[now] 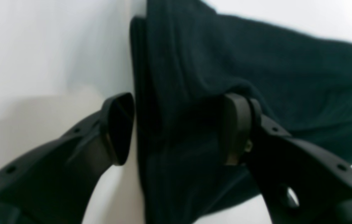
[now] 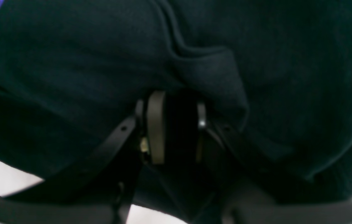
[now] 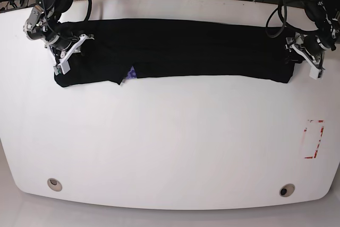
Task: Fold the T-shirt properly
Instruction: 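Hold the strip ends with both grippers and press them down, then release the strip end with the left gripper and move it inward along the strip, then grasp the strip with the left gripper and pull it back toward its end, then pull the strip end with the right gripper to straighten the strip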
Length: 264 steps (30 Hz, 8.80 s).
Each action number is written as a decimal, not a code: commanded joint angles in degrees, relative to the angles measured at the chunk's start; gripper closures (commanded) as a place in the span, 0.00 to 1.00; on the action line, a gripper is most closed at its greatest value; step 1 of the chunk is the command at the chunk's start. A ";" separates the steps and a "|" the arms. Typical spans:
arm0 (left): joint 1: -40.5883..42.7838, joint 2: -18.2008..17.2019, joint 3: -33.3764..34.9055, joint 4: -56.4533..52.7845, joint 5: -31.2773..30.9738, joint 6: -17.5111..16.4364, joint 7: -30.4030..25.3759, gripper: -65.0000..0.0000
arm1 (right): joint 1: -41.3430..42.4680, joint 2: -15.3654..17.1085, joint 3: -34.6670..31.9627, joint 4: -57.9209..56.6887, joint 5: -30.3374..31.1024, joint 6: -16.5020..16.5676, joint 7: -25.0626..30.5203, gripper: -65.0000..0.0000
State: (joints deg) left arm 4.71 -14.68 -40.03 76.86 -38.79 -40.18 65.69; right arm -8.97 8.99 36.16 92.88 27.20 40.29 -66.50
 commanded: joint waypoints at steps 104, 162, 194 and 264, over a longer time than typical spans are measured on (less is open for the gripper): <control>-4.31 15.25 55.72 24.11 19.14 0.18 -1.03 0.49 | -0.04 -1.74 0.01 0.26 -0.96 -0.29 -1.50 0.81; -0.62 6.37 53.79 37.12 23.97 0.18 3.98 0.82 | 0.31 -1.74 0.01 0.61 -0.87 -0.29 -1.50 0.81; -9.94 17.97 55.37 24.72 23.88 0.18 -0.94 0.82 | 1.28 -2.88 0.01 0.70 -0.87 -0.29 -1.50 0.81; 2.02 7.69 35.94 20.06 24.06 0.18 -2.88 0.83 | 7.35 1.34 13.02 -11.87 20.93 -0.29 -9.68 0.01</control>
State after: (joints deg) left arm 6.55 -6.85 -4.23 96.64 -15.92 -39.94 60.99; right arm -1.76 9.98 49.06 80.38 49.25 40.12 -75.07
